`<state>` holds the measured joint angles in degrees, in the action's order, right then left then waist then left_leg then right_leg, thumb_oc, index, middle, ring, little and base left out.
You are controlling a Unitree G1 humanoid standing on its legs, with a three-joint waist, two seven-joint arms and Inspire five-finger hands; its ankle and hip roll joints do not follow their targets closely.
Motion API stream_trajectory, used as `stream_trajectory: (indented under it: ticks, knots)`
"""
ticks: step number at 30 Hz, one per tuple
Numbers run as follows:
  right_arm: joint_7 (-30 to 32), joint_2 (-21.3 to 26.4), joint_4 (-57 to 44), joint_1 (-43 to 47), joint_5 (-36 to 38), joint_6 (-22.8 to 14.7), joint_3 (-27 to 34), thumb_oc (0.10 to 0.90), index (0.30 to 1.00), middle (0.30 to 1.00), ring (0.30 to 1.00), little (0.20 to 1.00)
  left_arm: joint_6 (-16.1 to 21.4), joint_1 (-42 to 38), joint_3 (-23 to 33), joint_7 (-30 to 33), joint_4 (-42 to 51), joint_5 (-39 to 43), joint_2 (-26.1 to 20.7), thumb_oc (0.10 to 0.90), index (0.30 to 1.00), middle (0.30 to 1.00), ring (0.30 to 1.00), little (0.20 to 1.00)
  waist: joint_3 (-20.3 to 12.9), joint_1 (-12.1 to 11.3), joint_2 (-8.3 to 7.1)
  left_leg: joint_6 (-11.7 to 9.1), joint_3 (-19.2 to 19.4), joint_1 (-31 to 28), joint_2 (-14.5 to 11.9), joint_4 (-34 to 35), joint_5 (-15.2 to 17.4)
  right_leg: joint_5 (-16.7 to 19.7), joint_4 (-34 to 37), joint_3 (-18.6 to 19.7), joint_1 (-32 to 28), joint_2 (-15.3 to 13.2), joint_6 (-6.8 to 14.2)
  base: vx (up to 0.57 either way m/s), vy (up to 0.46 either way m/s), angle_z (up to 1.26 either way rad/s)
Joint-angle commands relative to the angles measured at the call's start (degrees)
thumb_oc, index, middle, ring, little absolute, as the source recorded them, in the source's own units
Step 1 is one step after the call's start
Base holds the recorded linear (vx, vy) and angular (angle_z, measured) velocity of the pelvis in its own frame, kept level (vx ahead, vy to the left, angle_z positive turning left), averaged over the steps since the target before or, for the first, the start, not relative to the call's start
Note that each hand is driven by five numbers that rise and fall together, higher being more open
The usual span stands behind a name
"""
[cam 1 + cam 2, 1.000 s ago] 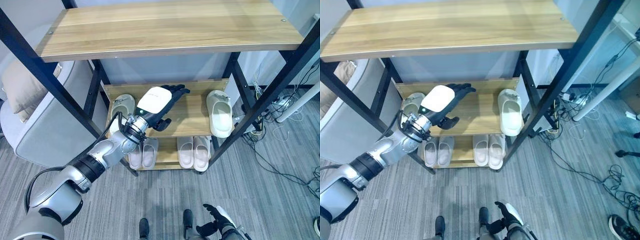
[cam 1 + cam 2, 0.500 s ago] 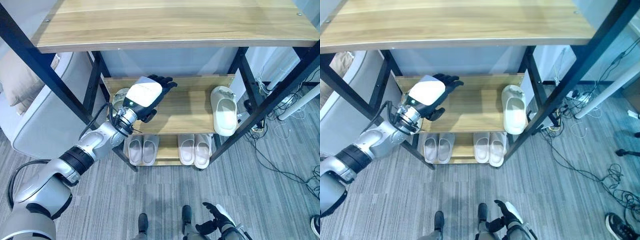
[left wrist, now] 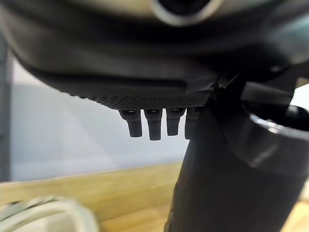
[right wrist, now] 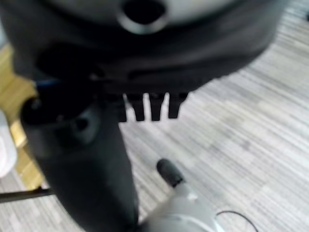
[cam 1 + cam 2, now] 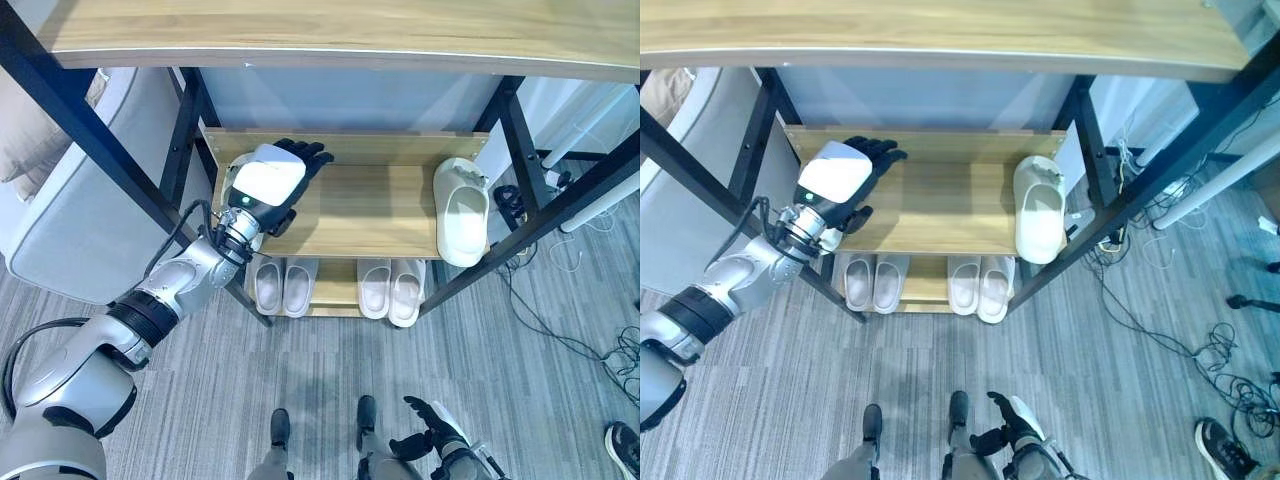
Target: Arrange the slippers neatly on the shoe rack.
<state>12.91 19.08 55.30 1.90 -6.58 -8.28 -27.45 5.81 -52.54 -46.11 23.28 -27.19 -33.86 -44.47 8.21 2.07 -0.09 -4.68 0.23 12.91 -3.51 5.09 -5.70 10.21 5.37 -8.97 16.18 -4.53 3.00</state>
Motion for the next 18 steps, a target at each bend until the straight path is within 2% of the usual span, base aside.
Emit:
stream_trajectory:
  ticks: [1,18]
  knots:
    - [1.6,2.4,-3.2,-1.6,-0.8,-1.1,1.0,0.8,0.9,0.9,0.9,0.9,-1.1,-12.9,5.5,5.7,-5.1,0.0,-0.8,0.8,0.9,0.9,0.9,0.9,-1.0,-0.8,1.17,1.4,-1.0,5.9,2.6,-0.1,0.3,-6.8,-0.4,1.0,-0.7,-1.9,6.5,0.0,0.0,0.0]
    - [1.3,2.1,-2.8,-3.4,-0.6,-1.4,1.9,0.8,0.9,0.9,0.9,0.9,-0.3,-12.2,5.4,4.8,-1.4,-1.8,-4.4,0.8,0.9,0.9,0.9,0.9,-1.2,-0.8,1.04,1.6,-1.2,6.5,3.2,-0.1,0.6,-6.6,-0.4,1.0,-0.1,-2.5,6.6,0.0,0.002,0.0]
